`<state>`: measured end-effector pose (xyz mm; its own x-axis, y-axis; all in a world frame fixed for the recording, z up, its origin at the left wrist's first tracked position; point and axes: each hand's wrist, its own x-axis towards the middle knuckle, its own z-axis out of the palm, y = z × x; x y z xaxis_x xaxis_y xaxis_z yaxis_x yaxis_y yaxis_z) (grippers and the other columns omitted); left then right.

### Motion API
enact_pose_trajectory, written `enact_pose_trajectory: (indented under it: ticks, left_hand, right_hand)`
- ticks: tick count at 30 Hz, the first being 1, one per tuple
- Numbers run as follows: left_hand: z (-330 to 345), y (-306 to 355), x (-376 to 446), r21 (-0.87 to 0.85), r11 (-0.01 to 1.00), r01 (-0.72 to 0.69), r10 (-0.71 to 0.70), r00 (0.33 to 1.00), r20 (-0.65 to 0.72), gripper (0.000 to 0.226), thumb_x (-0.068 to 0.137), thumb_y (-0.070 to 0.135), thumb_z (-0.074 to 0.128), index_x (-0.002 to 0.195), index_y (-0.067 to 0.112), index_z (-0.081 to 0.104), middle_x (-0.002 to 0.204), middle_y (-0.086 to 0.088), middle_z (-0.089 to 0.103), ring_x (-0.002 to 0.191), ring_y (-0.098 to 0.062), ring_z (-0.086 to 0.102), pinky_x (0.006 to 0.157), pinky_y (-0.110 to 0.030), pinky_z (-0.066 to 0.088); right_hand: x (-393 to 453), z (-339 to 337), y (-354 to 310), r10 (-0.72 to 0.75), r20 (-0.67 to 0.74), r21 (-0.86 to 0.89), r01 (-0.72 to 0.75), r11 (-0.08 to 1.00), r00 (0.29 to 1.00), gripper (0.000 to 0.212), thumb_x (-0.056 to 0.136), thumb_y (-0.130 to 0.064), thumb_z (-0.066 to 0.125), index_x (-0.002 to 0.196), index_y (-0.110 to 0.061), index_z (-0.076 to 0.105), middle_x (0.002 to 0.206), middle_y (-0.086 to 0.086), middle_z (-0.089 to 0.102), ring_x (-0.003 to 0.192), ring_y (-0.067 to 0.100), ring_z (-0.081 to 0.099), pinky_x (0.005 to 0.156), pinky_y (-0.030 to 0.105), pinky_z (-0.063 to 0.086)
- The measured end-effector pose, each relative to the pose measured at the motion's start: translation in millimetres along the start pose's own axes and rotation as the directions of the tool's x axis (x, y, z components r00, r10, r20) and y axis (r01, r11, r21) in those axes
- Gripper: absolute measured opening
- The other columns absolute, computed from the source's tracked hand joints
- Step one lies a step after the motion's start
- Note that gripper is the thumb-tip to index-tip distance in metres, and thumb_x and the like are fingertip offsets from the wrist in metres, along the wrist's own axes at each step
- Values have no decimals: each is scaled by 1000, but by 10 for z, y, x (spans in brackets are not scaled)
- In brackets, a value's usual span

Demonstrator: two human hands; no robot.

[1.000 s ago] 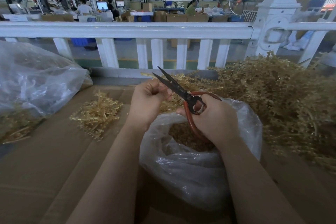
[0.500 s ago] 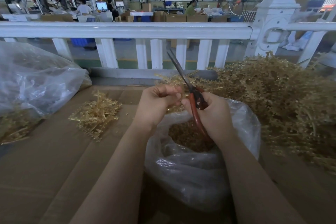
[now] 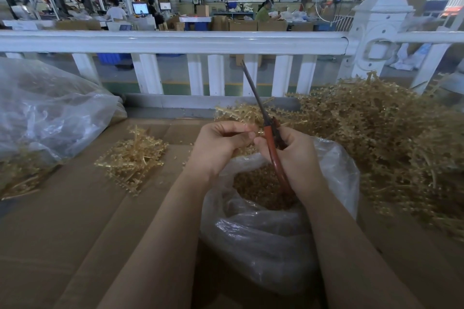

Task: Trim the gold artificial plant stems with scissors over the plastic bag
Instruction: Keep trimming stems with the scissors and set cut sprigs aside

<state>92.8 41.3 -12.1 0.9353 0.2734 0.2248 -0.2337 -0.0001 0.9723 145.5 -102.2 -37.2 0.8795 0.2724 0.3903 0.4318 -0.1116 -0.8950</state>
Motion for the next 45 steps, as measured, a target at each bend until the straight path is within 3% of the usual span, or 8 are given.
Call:
enact_pose_trajectory:
  ticks: [3,6,18,21,24,28,33,45]
  left_hand:
    - [-16,-1,9,23,1000,-20,20,1000,0,27,85,1,71,69,23,76,77,5,75,63,1,62,58,-9,46]
    - [-21,-10,18,31,999,-38,39,999,-25,11,85,13,74,78,21,74,80,0,73,64,-2,60,59,-12,46]
    - [-1,-2,18,31,993,-110,112,989,-97,5,84,9,76,80,12,76,68,10,72,63,4,63,62,-9,47]
    - [-22,7,25,7,993,-116,115,981,-158,15,83,8,76,70,15,73,65,6,71,60,0,63,59,-11,47]
    - [-73,8,28,4,993,-120,118,972,-203,14,81,14,78,69,16,72,68,1,71,63,-6,62,61,-13,47]
    - [-108,14,34,-3,987,-160,156,968,-195,10,87,10,72,79,14,74,78,0,75,79,-13,70,74,-20,53]
    - [-130,10,54,71,979,-192,201,967,-155,15,97,2,58,96,-7,70,97,-16,75,92,-20,71,90,-30,56]
    - [-110,51,16,106,971,-212,228,958,-171,24,97,0,56,89,13,75,84,3,76,81,-8,68,78,-18,54]
  right_hand:
    - [7,-2,10,-24,-27,49,25,998,999,16,89,-16,77,77,-24,69,63,-11,67,57,-2,57,55,15,45]
    - [11,-7,30,-56,-47,64,59,996,997,24,89,-13,76,71,-26,66,56,-18,62,52,-5,55,51,10,42]
    - [41,6,88,-75,-72,-65,70,995,995,16,87,-30,78,74,-31,69,66,-16,68,58,-2,60,57,24,52]
    - [29,-4,67,-70,-69,-106,62,992,995,20,78,-51,79,75,-35,68,66,-24,66,61,-3,61,60,25,48]
    - [8,-32,37,-64,-53,-259,48,965,997,40,60,-80,66,80,-45,63,73,-37,63,70,-9,60,62,21,43]
    - [-3,-60,62,-108,-6,-439,94,893,994,49,64,-85,63,89,-43,60,79,-23,66,77,-6,59,61,19,41]
    - [-24,-66,62,-212,-11,-582,166,796,977,56,69,-84,61,94,-34,61,78,-27,55,72,-6,49,59,11,34]
    - [-40,-77,64,-289,-63,-661,177,729,955,59,70,-84,57,74,-25,56,66,-19,52,62,0,48,53,13,32]
